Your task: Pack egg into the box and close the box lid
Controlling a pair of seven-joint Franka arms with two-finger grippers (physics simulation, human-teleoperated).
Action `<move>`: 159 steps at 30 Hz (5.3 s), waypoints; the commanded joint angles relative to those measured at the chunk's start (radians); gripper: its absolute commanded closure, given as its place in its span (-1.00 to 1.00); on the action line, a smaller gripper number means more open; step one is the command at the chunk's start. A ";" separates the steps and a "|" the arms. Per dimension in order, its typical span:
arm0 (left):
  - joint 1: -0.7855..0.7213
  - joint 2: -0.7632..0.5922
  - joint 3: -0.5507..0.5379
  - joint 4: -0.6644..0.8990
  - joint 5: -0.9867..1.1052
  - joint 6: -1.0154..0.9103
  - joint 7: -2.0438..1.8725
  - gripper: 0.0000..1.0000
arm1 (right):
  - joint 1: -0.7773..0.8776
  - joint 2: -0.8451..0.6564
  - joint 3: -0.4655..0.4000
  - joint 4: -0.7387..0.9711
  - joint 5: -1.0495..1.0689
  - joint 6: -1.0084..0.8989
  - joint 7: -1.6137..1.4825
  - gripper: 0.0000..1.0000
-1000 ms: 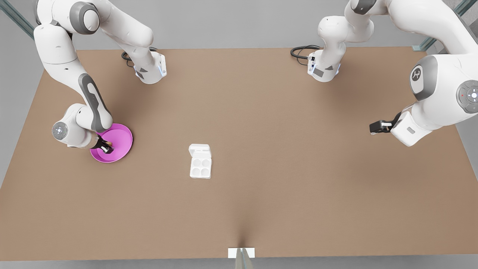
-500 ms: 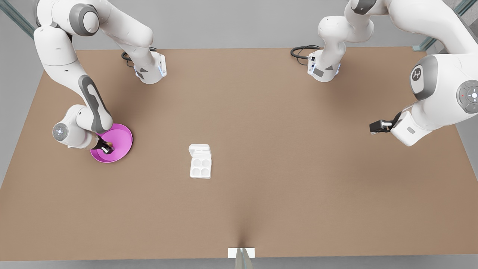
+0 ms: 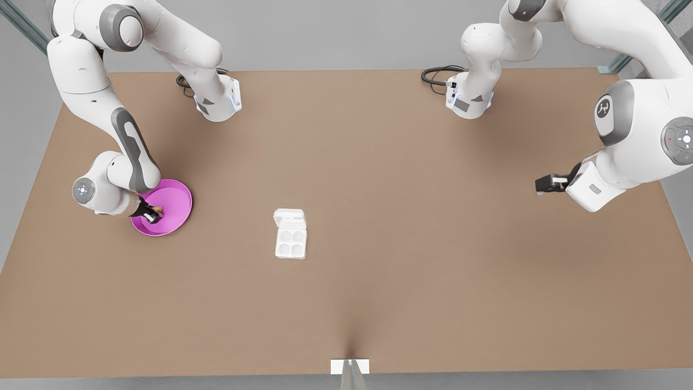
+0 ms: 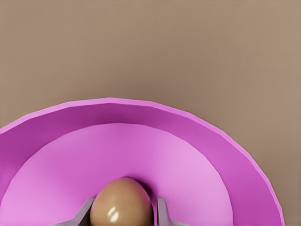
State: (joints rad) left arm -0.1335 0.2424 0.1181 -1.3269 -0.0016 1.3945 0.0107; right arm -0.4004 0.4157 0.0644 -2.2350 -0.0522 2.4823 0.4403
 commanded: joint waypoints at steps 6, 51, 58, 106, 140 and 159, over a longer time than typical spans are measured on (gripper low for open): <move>0.000 0.000 0.000 0.000 0.000 0.000 0.000 -1.00 | 0.000 0.002 0.000 0.000 0.000 0.000 -0.006 -0.09; -0.002 0.000 -0.020 0.003 0.000 -0.008 0.000 -1.00 | 0.707 0.189 0.008 0.476 0.620 -0.068 0.138 -0.12; 0.000 0.001 -0.020 0.003 0.000 -0.008 0.000 -1.00 | 0.724 0.219 0.009 0.505 0.641 -0.063 0.146 -0.12; -0.554 0.767 -0.506 0.336 0.081 0.712 -0.831 0.26 | 0.391 -0.178 -0.155 0.758 0.018 -0.747 -0.675 -1.00; -0.552 0.870 -0.506 0.434 0.072 0.854 -0.802 0.26 | 0.405 -0.183 -0.153 0.765 0.017 -0.778 -0.673 -1.00; -0.440 0.812 -0.592 0.468 0.060 0.711 -0.808 0.26 | 0.390 -0.184 -0.155 0.769 0.018 -0.778 -0.678 -1.00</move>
State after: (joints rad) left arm -0.5023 0.9922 -0.4947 -0.8591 0.0602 1.9532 -0.7923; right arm -0.0116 0.2317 -0.0918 -1.4665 -0.0338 1.7043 -0.2372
